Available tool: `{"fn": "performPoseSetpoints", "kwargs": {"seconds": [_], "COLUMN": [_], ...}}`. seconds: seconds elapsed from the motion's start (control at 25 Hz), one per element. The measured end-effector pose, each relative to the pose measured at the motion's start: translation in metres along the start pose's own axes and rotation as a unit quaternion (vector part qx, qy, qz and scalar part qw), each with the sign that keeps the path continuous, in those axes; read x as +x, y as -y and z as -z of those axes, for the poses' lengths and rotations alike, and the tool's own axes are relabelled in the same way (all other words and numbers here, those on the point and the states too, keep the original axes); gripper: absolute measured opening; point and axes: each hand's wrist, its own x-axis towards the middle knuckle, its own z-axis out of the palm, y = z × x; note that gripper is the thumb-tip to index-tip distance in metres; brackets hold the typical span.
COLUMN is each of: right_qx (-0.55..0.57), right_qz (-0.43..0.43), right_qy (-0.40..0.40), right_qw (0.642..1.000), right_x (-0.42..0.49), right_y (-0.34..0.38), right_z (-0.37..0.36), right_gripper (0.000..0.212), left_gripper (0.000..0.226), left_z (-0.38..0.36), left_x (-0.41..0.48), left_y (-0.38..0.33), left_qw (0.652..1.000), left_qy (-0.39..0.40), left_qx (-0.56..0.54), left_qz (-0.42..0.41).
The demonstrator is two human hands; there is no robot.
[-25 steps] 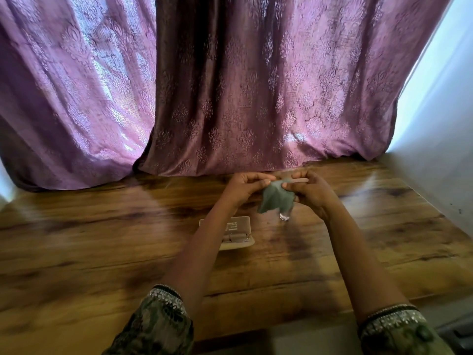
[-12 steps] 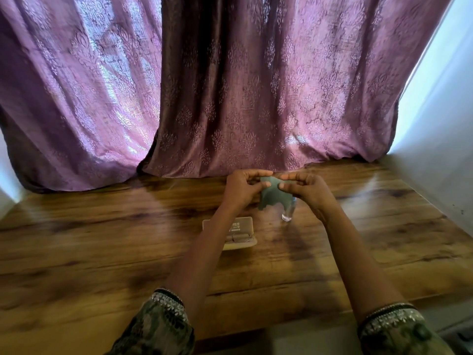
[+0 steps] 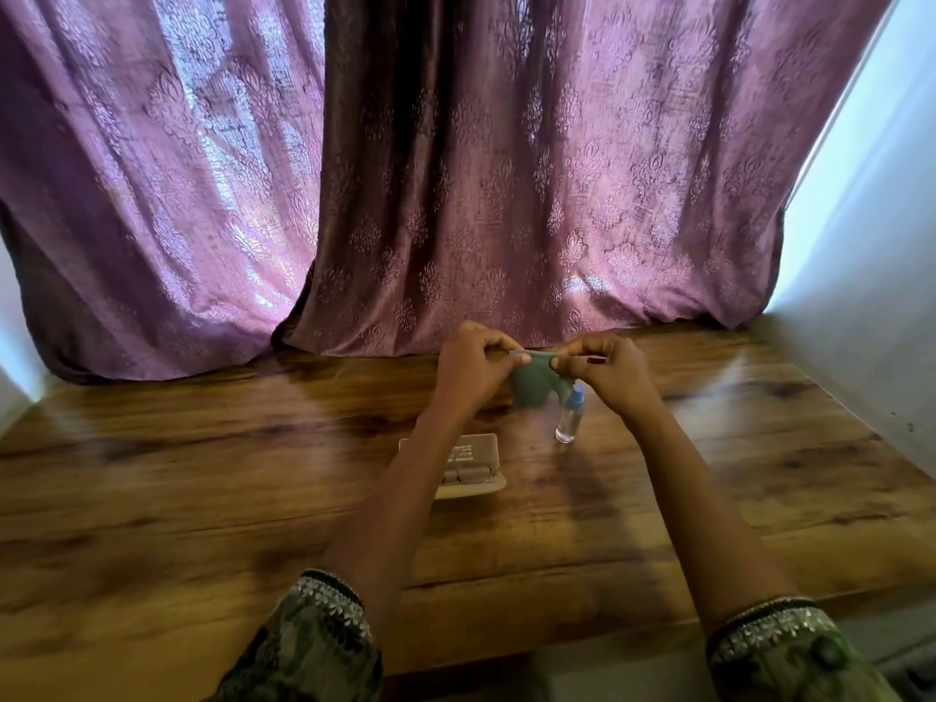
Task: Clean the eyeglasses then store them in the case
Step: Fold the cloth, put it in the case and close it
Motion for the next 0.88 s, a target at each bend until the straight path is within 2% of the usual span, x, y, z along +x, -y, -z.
{"fn": "performPoseSetpoints", "kwargs": {"seconds": [0.08,0.2,0.28,0.4,0.56,0.68,0.76,0.88], "right_qx": [0.066,0.147,0.17,0.163,0.091,0.052,0.036,0.106], "right_qz": [-0.01,-0.04,-0.053,-0.062,-0.056,-0.055,-0.058,-0.087], "right_qy": [0.022,0.043,0.047,0.069,0.091,0.109,0.122,0.118], "right_qw": [0.998,0.987,0.983,0.982,0.99,0.991,0.99,0.984], "right_x": [0.0,-0.002,-0.003,-0.005,-0.007,-0.007,-0.008,-0.009], "right_y": [0.0,0.002,0.003,0.004,0.006,0.007,0.009,0.013], "right_z": [0.001,-0.001,-0.002,-0.002,-0.002,0.0,0.002,0.002], "right_gripper": [0.003,0.008,0.006,0.004,0.019,0.03,0.025,0.006], "left_gripper": [0.012,0.013,0.014,0.021,0.019,0.018,0.019,0.021], "left_z": [0.0,-0.008,-0.014,-0.016,-0.013,-0.013,-0.011,-0.007], "left_x": [0.0,-0.004,-0.005,-0.005,-0.003,-0.004,-0.006,-0.012], "left_y": [0.0,-0.003,-0.003,-0.002,-0.002,-0.004,-0.002,0.008], "left_qw": [0.996,0.959,0.945,0.964,0.992,0.992,0.973,0.906], "left_qy": [0.027,0.068,0.056,0.034,0.056,0.064,0.109,0.231], "left_qx": [-0.08,-0.242,-0.278,-0.226,-0.112,-0.11,-0.195,-0.297], "left_qz": [0.032,0.129,0.166,0.138,0.016,-0.005,0.062,0.193]}}
